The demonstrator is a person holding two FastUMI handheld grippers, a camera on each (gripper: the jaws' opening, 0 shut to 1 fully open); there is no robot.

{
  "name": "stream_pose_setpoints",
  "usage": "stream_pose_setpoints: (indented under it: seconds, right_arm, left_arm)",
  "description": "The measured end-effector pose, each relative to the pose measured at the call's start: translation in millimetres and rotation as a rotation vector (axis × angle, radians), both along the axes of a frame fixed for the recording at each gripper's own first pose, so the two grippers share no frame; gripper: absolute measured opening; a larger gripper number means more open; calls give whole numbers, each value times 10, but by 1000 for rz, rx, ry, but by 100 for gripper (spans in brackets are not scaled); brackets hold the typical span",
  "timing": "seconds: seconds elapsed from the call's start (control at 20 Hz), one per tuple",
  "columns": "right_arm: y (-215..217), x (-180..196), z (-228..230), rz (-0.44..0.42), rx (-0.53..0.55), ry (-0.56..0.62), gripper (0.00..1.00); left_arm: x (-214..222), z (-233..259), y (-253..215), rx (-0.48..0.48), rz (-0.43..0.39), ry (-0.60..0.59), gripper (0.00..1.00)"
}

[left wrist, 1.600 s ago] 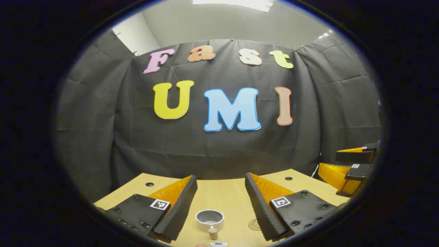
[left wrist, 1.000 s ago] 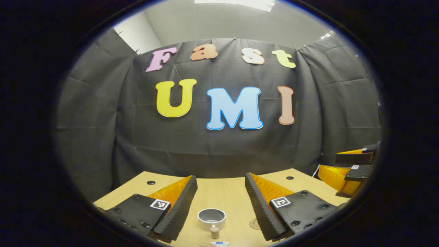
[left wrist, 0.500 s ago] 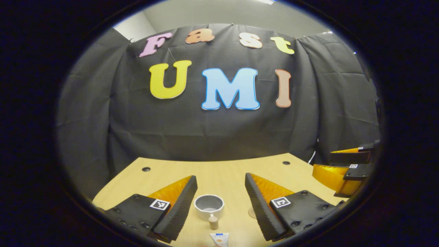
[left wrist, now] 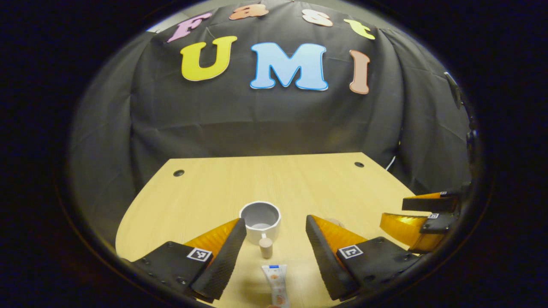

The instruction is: Put the toothbrush and toothpaste on the desktop into the cup, then pick up the cup and place it on the coaster on the desktop.

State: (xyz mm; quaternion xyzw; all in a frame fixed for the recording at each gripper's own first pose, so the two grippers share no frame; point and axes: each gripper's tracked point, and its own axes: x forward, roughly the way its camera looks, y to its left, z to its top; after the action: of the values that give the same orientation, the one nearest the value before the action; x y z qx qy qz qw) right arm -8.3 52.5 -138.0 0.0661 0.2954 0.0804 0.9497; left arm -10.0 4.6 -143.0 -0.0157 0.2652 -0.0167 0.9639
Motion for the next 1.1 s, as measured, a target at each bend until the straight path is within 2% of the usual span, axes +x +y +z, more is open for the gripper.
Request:
stream_pose_setpoints:
  seconds: [0.15,0.25,0.55,0.65,0.75,0.8,1.1]
  right_arm:
    - [70,-62,-229,6,40,117,90]
    - [106,-100,-354,8,59,191,91]
    - [209,-347,-796,26,77,396,91]
    - [264,-412,-904,37,78,446,91]
    - [292,-448,-992,45,75,487,91]
    - [303,-466,-1038,47,70,505,91]
    - [314,-538,-1272,44,53,613,91]
  left_arm:
    - [-90,-206,3,-14,-2,79,90]
    - [-153,-334,3,-36,2,137,94]
    - [-396,-787,58,-87,30,328,92]
    - [-443,-933,87,-94,38,395,94]
    - [-534,-1132,98,-81,33,481,91]
    - [-589,-1216,104,-71,27,524,94]
    - [-714,-1577,115,-46,5,672,94]
